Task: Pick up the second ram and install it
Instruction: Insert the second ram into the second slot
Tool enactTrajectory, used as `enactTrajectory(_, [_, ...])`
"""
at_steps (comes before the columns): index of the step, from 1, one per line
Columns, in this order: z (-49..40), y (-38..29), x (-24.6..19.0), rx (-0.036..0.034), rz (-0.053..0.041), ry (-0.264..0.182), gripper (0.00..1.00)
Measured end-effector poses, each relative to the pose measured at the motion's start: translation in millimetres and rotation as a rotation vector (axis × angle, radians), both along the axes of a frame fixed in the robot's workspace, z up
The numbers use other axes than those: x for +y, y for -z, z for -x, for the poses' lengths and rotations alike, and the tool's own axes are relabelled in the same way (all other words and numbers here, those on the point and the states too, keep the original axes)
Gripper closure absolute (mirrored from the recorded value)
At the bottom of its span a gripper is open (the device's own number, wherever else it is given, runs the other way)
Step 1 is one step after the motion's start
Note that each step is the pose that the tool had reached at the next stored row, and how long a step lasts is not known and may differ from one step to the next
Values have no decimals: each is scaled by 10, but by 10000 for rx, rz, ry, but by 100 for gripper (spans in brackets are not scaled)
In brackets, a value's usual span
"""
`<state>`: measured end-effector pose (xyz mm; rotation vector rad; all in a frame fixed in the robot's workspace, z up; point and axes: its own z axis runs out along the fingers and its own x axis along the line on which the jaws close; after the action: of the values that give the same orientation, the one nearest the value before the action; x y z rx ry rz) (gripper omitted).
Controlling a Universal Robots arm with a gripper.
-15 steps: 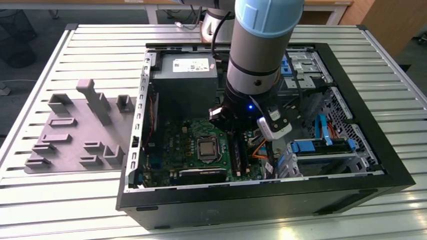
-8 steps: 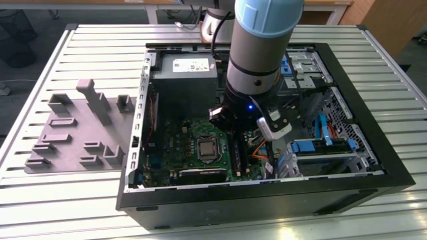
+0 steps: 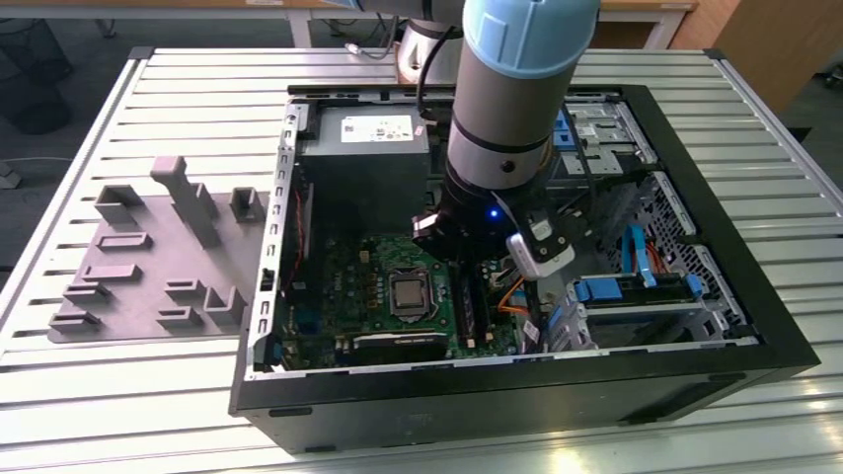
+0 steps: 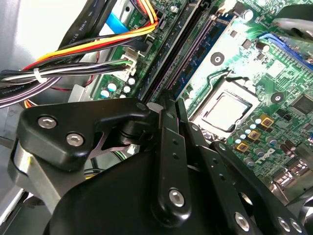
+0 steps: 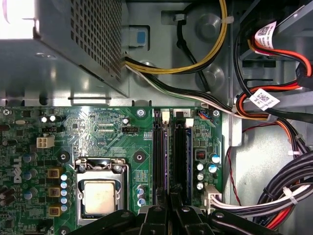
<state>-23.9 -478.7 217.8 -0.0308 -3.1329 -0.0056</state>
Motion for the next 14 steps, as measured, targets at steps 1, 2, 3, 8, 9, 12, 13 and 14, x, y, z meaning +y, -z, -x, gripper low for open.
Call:
enactTrajectory(1, [0,1,0,0,-1,0,86])
enactTrajectory(2, [0,3,0,-1,-3,0,86])
enactTrajectory(3, [0,3,0,-1,-3,0,86])
enactTrajectory(8, [0,3,0,26,-4,0,86])
enactTrajectory(9, [0,3,0,39,-4,0,86])
enactTrajectory(12, [0,8,1,59,-5,1,86])
enactTrajectory(13, [0,10,1,61,-4,0,86])
enactTrajectory(14, [0,10,2,61,-4,0,86])
